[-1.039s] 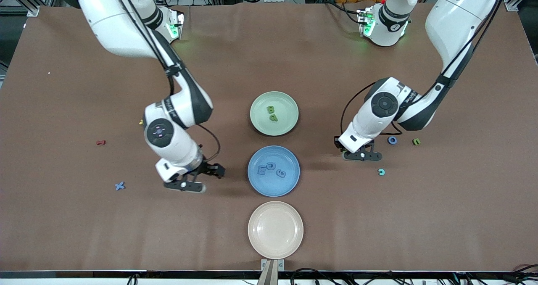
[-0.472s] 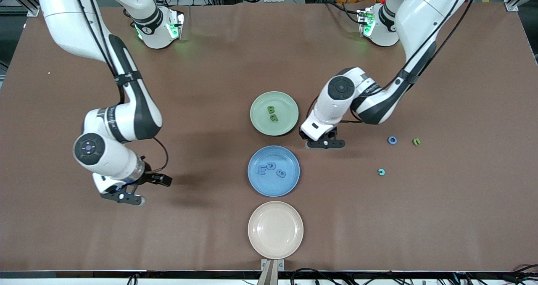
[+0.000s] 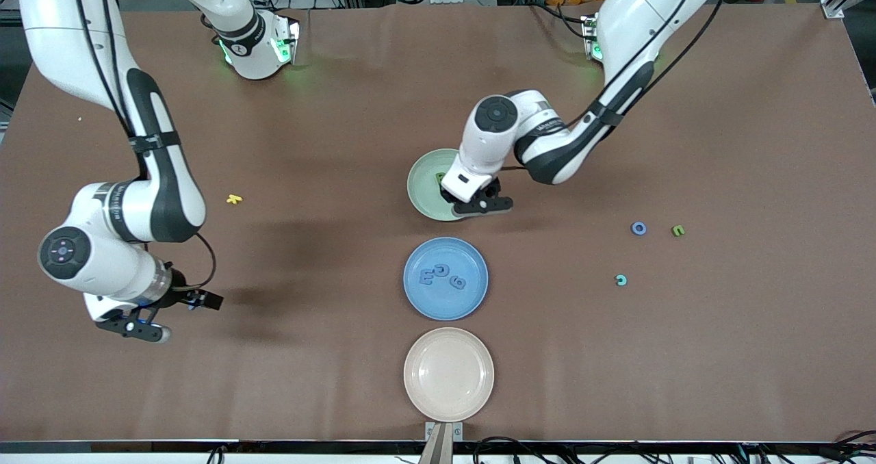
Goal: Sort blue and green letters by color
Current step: 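Carry the N to the green plate while the right gripper grasps blue x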
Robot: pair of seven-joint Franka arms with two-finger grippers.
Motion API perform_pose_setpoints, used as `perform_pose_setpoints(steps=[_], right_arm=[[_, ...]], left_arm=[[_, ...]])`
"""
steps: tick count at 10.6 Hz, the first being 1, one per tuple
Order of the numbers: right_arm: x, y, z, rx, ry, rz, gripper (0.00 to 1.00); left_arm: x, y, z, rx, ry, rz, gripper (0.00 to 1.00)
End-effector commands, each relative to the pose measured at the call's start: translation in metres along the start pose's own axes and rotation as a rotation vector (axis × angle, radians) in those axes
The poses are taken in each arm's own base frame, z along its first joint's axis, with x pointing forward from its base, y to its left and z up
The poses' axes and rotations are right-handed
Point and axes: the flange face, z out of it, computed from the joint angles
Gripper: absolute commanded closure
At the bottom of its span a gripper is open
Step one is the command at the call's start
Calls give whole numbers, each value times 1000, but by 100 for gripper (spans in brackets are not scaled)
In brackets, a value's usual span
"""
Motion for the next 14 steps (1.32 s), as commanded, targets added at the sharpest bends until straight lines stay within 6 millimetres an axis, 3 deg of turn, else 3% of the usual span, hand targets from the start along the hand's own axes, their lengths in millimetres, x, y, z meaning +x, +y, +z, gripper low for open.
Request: perform_pose_setpoints(steps=[1, 2, 4, 5, 6, 7, 10, 11, 13, 14], right_arm=[[5, 40, 31, 12, -15, -67, 0], [4, 53, 51, 14, -5, -103, 0], [-3, 72, 77, 18, 37, -144, 0], [-4, 72, 89, 17, 28, -159, 0], [-4, 71, 100, 18, 43, -161, 0], [-7, 72, 114, 18, 51, -160, 0], [-14, 74, 128, 14, 65, -166, 0], [-14, 75, 131, 14, 73, -164, 0], [-14, 74, 132, 13, 68, -166, 48], [-14, 73, 131, 12, 68, -168, 64]], left_arm=[[-29, 26, 13, 12, -11, -72, 69], [-36, 30, 14, 13, -13, -64, 64], [-46, 33, 20, 27, -16, -68, 64], [-48, 33, 24, 39, -9, -65, 55], [-44, 29, 26, 49, 3, -68, 23], [-38, 27, 22, 48, 14, -70, 3], [-15, 18, -10, 78, 61, -69, 0], [9, 2, -34, 103, 93, -71, 0], [46, -32, -60, 164, 103, -34, 0], [60, -50, -62, 201, 92, -56, 0]])
